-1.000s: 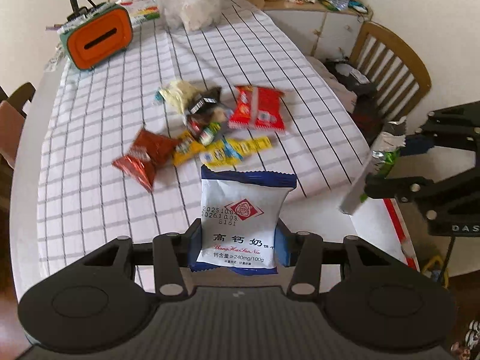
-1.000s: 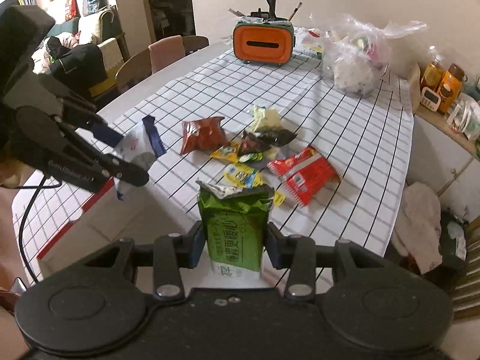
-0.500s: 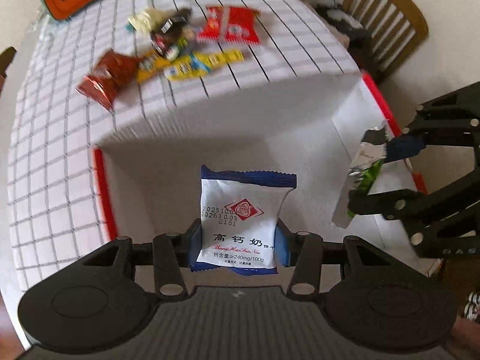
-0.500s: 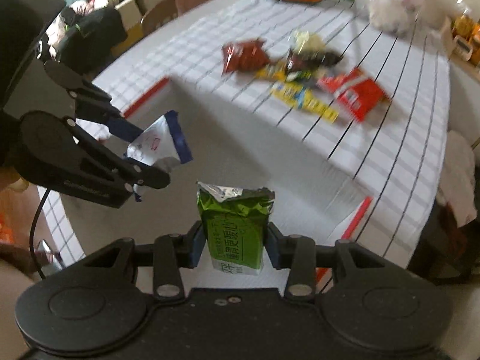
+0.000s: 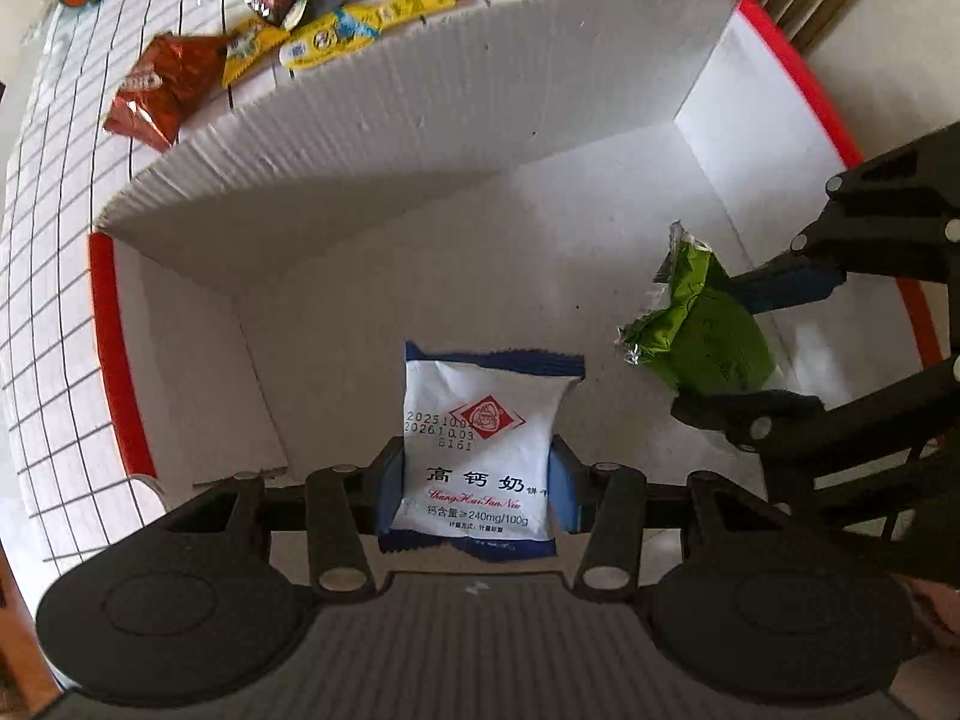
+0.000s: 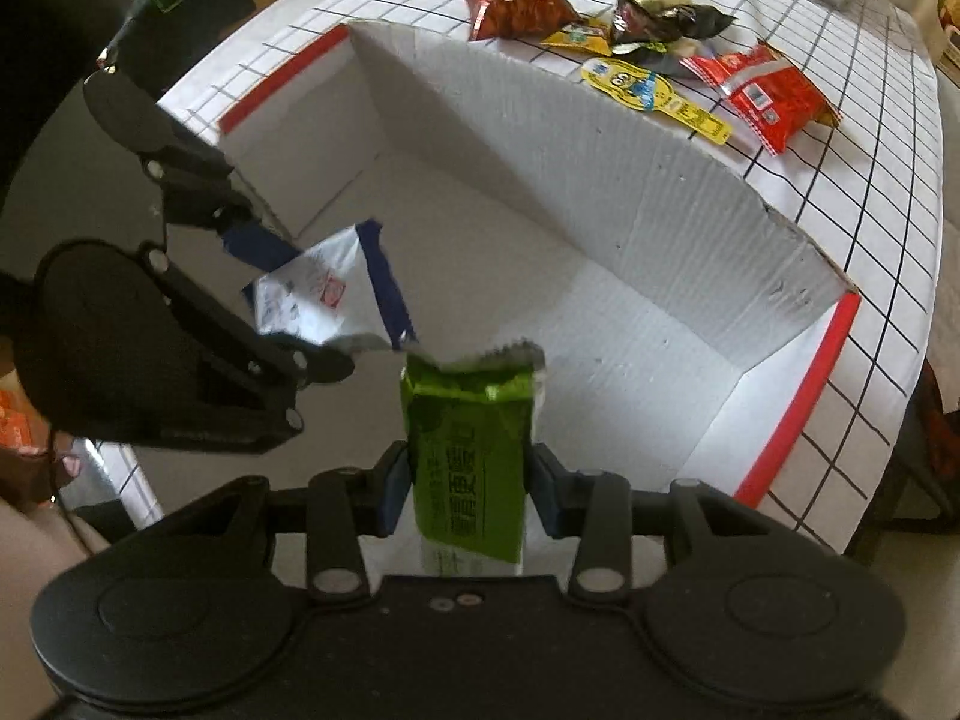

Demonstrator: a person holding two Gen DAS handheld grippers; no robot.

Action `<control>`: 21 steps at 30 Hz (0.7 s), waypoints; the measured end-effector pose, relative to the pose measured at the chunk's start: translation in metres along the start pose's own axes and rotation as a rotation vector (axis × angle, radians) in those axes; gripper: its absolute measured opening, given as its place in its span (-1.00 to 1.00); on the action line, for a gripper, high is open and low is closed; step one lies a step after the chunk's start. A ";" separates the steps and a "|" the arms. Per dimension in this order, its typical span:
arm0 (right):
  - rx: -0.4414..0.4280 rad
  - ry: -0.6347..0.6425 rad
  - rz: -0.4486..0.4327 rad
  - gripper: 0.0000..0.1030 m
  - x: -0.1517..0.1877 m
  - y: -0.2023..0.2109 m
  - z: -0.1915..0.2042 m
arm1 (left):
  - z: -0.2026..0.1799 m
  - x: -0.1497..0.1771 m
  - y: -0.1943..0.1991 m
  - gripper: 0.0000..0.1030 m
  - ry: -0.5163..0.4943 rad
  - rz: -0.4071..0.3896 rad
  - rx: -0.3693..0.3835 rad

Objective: Organize snacks
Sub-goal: 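Open both tools to drop the white bag and green pack into the box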

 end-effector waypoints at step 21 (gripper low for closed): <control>0.002 -0.040 -0.047 -0.15 0.001 0.007 -0.003 | -0.004 -0.010 -0.011 -0.04 0.039 0.018 -0.003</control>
Point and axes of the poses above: each gripper's, at about its wrist camera, not at the fingertips, and y roughly against the way its jaws point, z to its left, x to its underside, the point moved 9 cm from there along -y, roughly the way its jaws point, and after that the axes turned 12 degrees about z, right-handed, at the moved point
